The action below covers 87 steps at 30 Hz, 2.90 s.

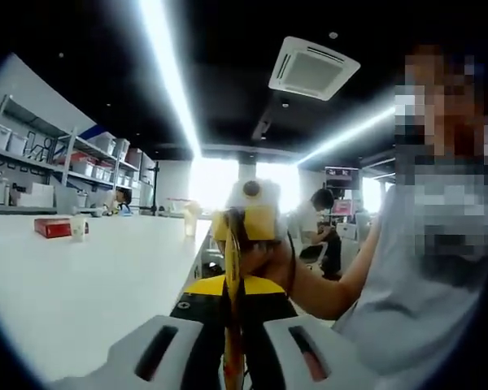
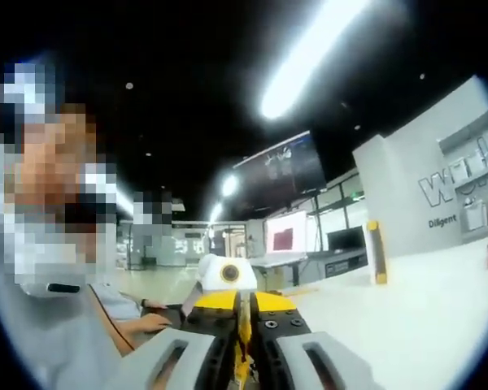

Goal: Tear open the coffee pouch, take out the coffee, and pour the coffee from the pouch into the cup

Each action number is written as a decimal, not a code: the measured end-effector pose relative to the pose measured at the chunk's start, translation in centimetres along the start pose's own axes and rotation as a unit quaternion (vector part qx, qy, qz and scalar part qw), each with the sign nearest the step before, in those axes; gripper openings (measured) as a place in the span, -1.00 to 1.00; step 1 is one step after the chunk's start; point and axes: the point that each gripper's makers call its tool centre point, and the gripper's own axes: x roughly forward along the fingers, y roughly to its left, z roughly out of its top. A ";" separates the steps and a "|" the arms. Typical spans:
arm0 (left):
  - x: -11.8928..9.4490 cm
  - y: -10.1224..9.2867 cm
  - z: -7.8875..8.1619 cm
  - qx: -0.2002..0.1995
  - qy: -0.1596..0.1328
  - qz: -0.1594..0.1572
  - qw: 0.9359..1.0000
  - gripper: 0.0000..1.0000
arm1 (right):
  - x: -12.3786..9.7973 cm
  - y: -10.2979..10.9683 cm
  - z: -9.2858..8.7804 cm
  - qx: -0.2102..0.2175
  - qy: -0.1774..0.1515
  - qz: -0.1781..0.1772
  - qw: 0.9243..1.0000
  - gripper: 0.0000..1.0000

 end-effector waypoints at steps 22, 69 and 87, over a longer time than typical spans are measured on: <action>-0.2 -2.7 1.2 0.027 -0.034 -0.068 0.997 -0.46 | 0.4 1.5 0.4 0.023 0.020 0.026 0.999 -0.96; -7.7 6.4 3.6 0.042 -0.057 0.141 0.987 -0.41 | -0.6 -0.2 2.8 -0.027 0.044 0.006 0.999 -0.98; -7.5 6.5 3.3 0.041 -0.056 0.144 0.987 -0.42 | -0.7 -1.3 0.9 -0.028 0.053 -0.016 0.998 -0.98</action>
